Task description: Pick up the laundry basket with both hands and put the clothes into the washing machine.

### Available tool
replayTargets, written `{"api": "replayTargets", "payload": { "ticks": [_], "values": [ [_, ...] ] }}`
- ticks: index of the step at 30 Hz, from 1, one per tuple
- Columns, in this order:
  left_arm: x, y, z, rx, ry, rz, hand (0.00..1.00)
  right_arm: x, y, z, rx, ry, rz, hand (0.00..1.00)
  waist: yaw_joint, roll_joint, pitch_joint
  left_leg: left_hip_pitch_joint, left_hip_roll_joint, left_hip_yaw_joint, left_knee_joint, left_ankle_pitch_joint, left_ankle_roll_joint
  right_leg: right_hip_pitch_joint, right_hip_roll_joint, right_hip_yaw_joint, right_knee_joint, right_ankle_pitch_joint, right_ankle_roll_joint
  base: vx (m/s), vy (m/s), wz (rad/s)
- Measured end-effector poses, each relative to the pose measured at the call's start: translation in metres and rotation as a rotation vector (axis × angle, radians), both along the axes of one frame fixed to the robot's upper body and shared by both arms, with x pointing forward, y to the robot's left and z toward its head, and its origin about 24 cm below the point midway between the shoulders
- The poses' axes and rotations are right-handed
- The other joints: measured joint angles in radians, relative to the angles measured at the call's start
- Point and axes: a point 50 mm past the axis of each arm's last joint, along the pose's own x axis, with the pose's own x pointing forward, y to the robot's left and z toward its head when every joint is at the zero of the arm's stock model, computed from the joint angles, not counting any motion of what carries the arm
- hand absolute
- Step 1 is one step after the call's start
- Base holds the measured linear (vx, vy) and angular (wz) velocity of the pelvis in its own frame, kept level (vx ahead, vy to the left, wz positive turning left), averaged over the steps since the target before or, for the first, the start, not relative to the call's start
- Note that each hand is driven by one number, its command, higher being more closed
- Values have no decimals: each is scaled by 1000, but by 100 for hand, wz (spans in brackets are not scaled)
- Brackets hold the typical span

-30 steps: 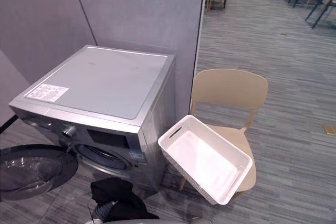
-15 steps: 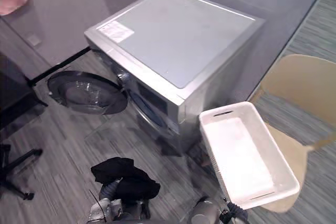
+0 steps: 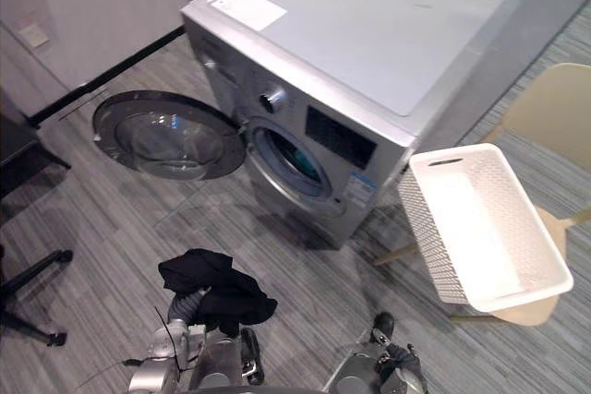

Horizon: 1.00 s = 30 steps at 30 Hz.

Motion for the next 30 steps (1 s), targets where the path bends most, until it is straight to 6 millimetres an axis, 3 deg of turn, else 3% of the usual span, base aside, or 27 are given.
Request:
{"api": "replayTargets", "payload": {
  "ticks": [1, 2, 3, 4, 6, 8, 9, 11, 12, 13, 14, 16, 17, 20, 21, 22, 23, 24, 25, 26, 27, 28, 29, 30],
  "values": [
    [0, 2, 0, 4, 0, 1, 100, 3, 1, 1, -1, -4, 5, 0, -2, 4, -1, 5, 2, -15, -4, -2, 3, -5, 34, 86, 34, -41, -49, -28, 94, 35],
    [-1, 5, 0, 14, 3, 1, 100, 3, 2, 0, 0, -3, 15, 0, -2, 5, -2, 14, 1, -29, -17, -2, 4, -5, 64, 144, 78, -69, -44, 28, 95, 39],
    [-6, 9, -1, 26, 17, 6, 100, 4, 6, 0, 9, -2, 21, 0, 2, 6, -4, 46, -4, -33, -56, 4, 9, -24, 103, 228, 181, -135, 31, 101, 63, 38],
    [-12, 8, -6, 22, 43, 9, 100, 3, 9, -1, 24, -8, 13, 0, -1, 1, -9, 86, -14, -50, -106, 26, 3, -23, 148, 269, 258, -206, 57, 139, 27, 27],
    [-16, 2, -13, 6, 80, 1, 100, -2, 14, -4, 58, -10, -10, 0, -2, -10, -21, 148, -19, -61, -212, 67, -5, -22, 219, 288, 274, -275, 29, 176, -75, 23],
    [-13, -7, -20, -8, 115, -22, 100, -8, 14, -6, 67, 1, -32, 0, -13, -35, -46, 171, -54, -76, -315, 121, -30, 6, 257, 299, 177, -267, 40, 235, -118, 24],
    [-12, -11, -21, -16, 118, -28, 100, -10, 13, -6, 67, 4, -46, 0, -14, -35, -45, 180, -62, -83, -346, 137, -35, 5, 256, 294, 177, -263, 37, 271, -96, 23],
    [-8, -29, -22, -73, 114, -43, 100, -13, 7, -6, 63, 4, -86, 0, -32, -19, -26, 260, -61, -80, -439, 189, -14, -72, 273, 295, 389, -269, 33, 231, -97, -4],
    [-6, -39, -22, -102, 112, -43, 100, -19, 6, -6, 58, 6, -97, 0, -52, 3, -14, 317, -41, -79, -482, 199, -21, -139, 311, 295, 501, -335, 37, 170, -118, 2],
    [-3, -41, -21, -108, 104, -45, 100, -25, 8, -8, 62, 18, -102, 0, -62, 6, -23, 333, -30, -86, -501, 201, -29, -136, 351, 299, 431, -345, 10, 170, -163, 42],
    [5, -36, -17, -89, 82, -59, 100, -41, 16, -13, 86, 52, -141, 0, -78, -45, -30, 371, -68, -116, -555, 212, -45, -104, 389, 333, 277, -238, -103, 235, -172, 83],
    [17, -56, -8, -133, 28, -90, 100, -59, 12, -15, 90, 81, -241, 0, -84, -19, -30, 421, -62, -146, -582, 217, -47, -77, 385, 290, 322, -275, -106, 258, -123, 58],
    [17, -58, -5, -140, 12, -90, 100, -60, 12, -15, 91, 78, -248, 0, -85, -12, -29, 425, -62, -141, -572, 216, -48, -75, 383, 288, 331, -290, -107, 175, -58, 11],
    [17, -65, 2, -167, -27, -116, 100, -60, 9, -14, 86, 75, -241, 0, -89, 18, -31, 364, -61, -131, -330, 185, -98, -22, 363, 289, 360, -367, -105, 141, -33, 18],
    [14, -66, 3, -180, -38, -118, 100, -59, 6, -13, 75, 71, -233, 0, -85, 34, -29, 287, -43, -141, -108, 201, -131, 15, 361, 287, 369, -392, -110, 115, -20, 7],
    [7, -65, 3, -187, -37, -108, 100, -56, 2, -11, 56, 58, -209, 0, -82, 53, -30, 212, -21, -168, 89, 286, -190, 49, 368, 295, 381, -413, -113, 119, -14, -14],
    [3, -66, 2, -193, -32, -99, 100, -54, -1, -10, 44, 50, -193, 0, -74, 61, -34, 183, -15, -174, 165, 343, -187, 58, 375, 305, 392, -422, -118, 132, 18, -49],
    [-3, -64, 1, -193, -20, -86, 100, -50, -3, -7, 29, 38, -163, 0, -56, 66, -37, 144, -12, -182, 253, 444, -166, 68, 378, 336, 404, -434, -121, 180, 72, -81],
    [-9, -59, -1, -190, -10, -57, 100, -39, -4, -3, 7, 2, -115, 0, -42, 71, -41, 83, -12, -190, 346, 633, -130, 82, 375, 385, 409, -448, -128, 189, 80, -81],
    [-10, -58, -1, -187, -12, -56, 100, -33, -5, 0, -3, -20, -95, 0, -36, 74, -41, 52, -8, -192, 406, 624, -129, 84, 375, 400, 408, -452, -132, 206, 100, -83],
    [-8, -57, 1, -182, -23, -61, 100, -26, -3, 3, -12, -41, -62, 0, -32, 73, -40, -17, 1, -186, 512, 524, -74, 87, 375, 431, 406, -450, -127, 234, 92, -66],
    [-6, -58, 3, -182, -30, -65, 100, -20, 0, 5, -13, -56, -36, 0, -27, 61, -39, -50, 7, -184, 543, 460, -44, 85, 371, 457, 401, -448, -123, 280, 134, -99],
    [-5, -58, 4, -184, -36, -69, 100, -12, 6, 8, -12, -82, 2, 0, -13, 34, -42, -77, 28, -175, 505, 389, -5, 87, 355, 501, 390, -444, -117, 249, 127, -93],
    [-5, -60, 4, -186, -39, -75, 100, -10, 8, 9, -11, -92, 11, 0, -5, 19, -43, -78, 44, -164, 458, 364, 16, 86, 347, 520, 387, -443, -115, 243, 168, -102]
  ]
}}
